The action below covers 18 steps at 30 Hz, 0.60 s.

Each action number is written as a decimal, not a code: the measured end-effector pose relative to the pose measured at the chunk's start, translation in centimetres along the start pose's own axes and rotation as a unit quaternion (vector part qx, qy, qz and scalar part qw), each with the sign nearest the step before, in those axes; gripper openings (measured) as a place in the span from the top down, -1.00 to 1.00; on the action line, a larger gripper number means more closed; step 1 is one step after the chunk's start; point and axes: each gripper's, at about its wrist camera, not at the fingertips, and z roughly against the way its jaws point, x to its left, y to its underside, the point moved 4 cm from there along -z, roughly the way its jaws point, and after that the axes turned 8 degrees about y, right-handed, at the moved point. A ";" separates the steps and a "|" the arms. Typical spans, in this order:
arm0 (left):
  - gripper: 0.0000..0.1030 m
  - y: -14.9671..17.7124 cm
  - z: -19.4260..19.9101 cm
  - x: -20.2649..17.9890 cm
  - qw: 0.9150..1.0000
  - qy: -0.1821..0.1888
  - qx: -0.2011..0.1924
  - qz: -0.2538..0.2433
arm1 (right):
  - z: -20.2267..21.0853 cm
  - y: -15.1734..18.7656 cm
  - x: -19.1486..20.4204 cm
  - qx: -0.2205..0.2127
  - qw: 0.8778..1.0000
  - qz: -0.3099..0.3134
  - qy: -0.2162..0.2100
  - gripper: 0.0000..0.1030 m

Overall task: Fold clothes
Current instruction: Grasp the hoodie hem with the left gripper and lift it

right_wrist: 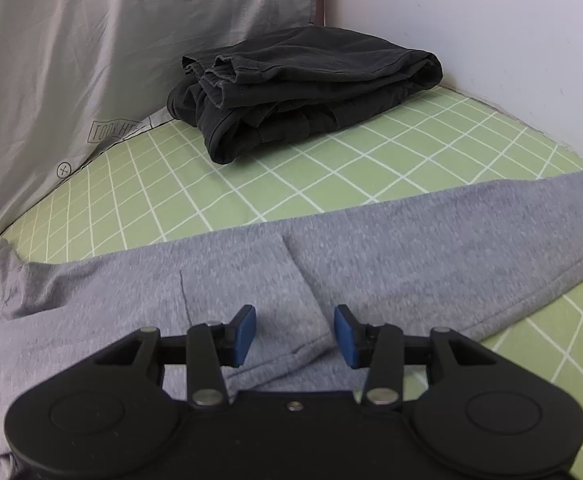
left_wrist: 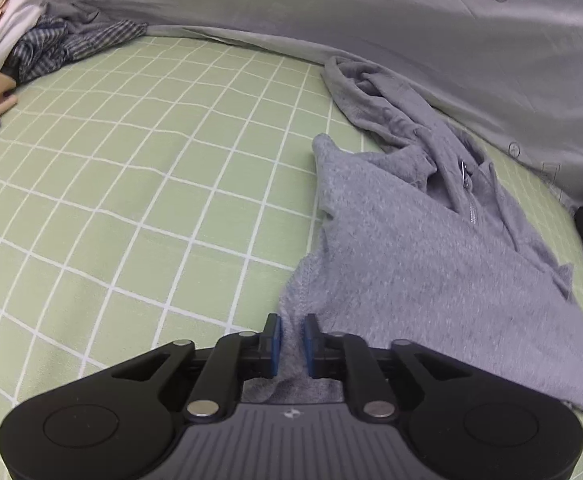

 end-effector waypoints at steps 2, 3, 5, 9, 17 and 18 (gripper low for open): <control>0.21 -0.1 0.4 -0.1 1.000 -0.023 0.003 0.004 | 0.0 0.0 -0.1 -0.001 1.000 0.001 0.003 0.09; 0.04 -0.1 0.8 -0.2 0.999 -0.032 0.002 0.003 | 0.0 0.0 -0.1 -0.001 1.000 0.001 0.005 0.09; -0.20 0.0 1.4 -0.5 0.999 -0.038 -0.002 -0.007 | 0.0 0.0 -0.2 -0.001 1.000 0.008 0.009 0.08; -0.48 0.6 1.6 -1.6 0.998 -0.047 0.004 -0.046 | -0.1 0.1 -0.2 -0.002 1.000 0.014 -0.003 0.24; -0.63 3.1 0.0 -2.8 0.991 -0.073 0.043 -0.101 | 2.0 -1.3 1.2 -0.031 0.998 0.002 -0.058 0.71; -0.63 3.2 0.0 -2.9 0.991 -0.075 0.042 -0.107 | 2.5 -1.6 1.8 -0.035 0.997 -0.004 -0.075 0.71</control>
